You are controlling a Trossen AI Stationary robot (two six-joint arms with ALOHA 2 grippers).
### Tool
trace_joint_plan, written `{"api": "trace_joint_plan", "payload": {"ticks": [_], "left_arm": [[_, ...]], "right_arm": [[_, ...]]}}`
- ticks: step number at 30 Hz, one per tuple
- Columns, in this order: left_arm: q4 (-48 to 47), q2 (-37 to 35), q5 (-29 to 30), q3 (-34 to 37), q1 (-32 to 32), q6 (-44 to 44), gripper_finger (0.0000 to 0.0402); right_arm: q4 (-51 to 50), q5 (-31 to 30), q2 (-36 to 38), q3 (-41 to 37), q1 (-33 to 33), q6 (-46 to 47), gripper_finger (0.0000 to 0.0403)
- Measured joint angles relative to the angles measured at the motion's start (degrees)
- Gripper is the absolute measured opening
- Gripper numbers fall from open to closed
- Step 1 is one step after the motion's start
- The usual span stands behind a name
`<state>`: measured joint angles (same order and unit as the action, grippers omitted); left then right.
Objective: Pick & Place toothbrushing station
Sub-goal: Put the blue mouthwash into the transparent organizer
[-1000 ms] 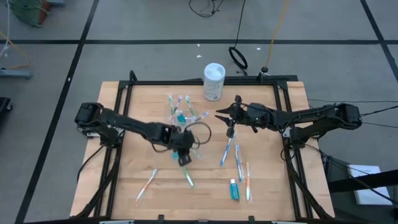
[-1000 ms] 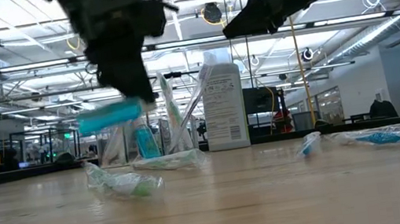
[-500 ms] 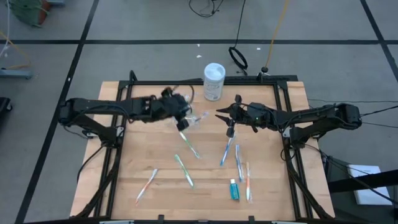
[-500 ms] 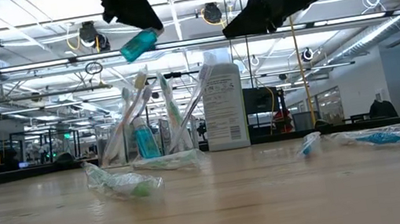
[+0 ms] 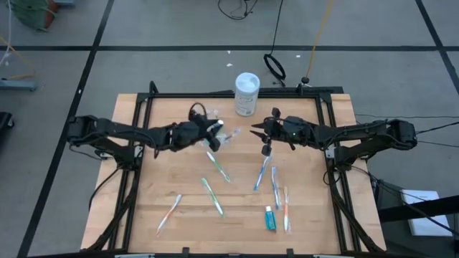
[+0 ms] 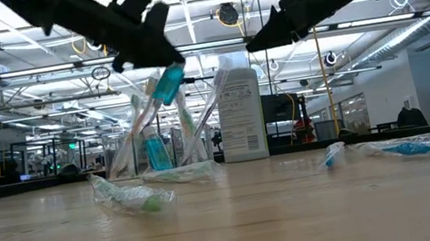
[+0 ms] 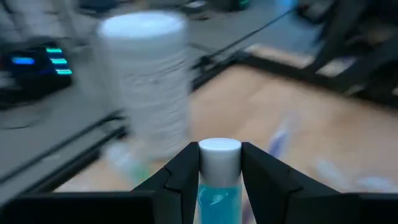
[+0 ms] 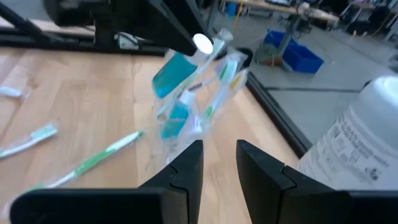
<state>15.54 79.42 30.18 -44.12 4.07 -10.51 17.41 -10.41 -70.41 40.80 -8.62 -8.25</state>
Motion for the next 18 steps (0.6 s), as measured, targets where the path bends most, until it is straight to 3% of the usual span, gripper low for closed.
{"api": "trace_joint_plan", "payload": {"ticks": [3, 12, 18], "left_arm": [[-0.38, 0.13, 7.34, 2.22, -0.96, -1.91, 0.0115], [1.95, 4.61, 21.38, 8.32, -1.61, -15.10, 0.0115], [8.97, 9.82, 23.08, 8.90, -1.76, -19.84, 0.0115]], "right_arm": [[-1.31, 0.02, 0.00, 0.00, 0.06, 0.06, 0.0091], [-1.00, -0.01, 0.00, 0.00, 0.04, -0.47, 0.0091], [1.41, -0.01, 0.00, 0.00, -0.01, -3.07, 0.0091]]}}
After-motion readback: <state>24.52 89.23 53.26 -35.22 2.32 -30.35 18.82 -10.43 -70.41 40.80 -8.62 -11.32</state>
